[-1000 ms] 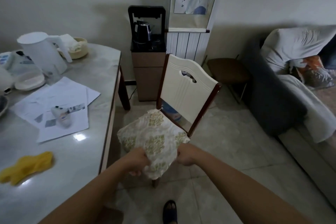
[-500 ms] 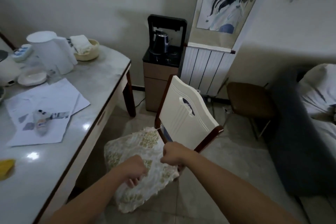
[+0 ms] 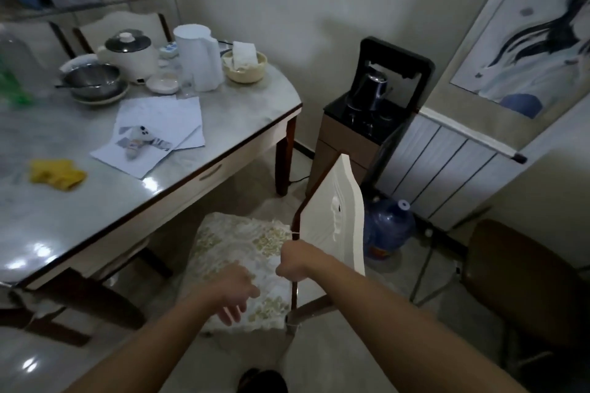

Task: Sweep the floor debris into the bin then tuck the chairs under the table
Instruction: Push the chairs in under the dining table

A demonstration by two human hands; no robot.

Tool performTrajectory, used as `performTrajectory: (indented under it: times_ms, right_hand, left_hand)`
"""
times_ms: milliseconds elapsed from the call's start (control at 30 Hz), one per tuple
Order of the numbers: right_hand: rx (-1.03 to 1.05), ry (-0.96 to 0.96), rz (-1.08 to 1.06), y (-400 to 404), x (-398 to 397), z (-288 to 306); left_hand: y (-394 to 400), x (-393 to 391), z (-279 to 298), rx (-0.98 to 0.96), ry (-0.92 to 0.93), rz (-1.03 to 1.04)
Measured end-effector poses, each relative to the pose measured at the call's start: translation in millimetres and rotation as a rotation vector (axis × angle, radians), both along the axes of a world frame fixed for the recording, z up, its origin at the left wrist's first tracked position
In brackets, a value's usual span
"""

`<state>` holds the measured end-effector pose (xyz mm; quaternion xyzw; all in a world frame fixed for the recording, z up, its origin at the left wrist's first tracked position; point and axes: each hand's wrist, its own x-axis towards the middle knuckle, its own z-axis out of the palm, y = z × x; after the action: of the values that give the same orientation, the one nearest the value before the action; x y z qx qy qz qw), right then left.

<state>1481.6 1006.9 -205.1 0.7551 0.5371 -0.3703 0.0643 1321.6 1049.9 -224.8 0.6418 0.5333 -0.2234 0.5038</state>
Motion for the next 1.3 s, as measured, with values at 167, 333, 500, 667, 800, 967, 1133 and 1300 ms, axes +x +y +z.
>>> performTrajectory:
  times_ms: [167,333,500,667,800,967,1133,1300]
  right_hand:
    - [-0.04,-0.002,0.07,28,32,-17]
    - [-0.129,-0.062,0.113,52,64,-40]
    - [-0.203,-0.135,0.207,90,87,-32]
    - [-0.218,-0.164,0.346,126,90,-27]
    - [-0.231,-0.244,0.452,149,103,-31]
    - [-0.262,-0.346,0.575,178,133,-47]
    - [-0.368,-0.459,0.744,196,175,-57]
    - [-0.396,-0.538,0.934,205,209,-60]
  left_hand:
    - [6,20,-28,-0.028,-0.008,0.136]
    - [20,39,-65,-0.136,0.008,0.241]
    - [25,49,-82,-0.161,-0.013,0.381]
    - [13,55,-85,-0.256,-0.017,0.461]
    - [-13,69,-90,-0.176,-0.042,0.405]
    - [-48,103,-99,-0.256,-0.083,0.499]
    - [-65,139,-110,-0.447,-0.141,0.956]
    - [-90,173,-118,-0.332,-0.184,1.267]
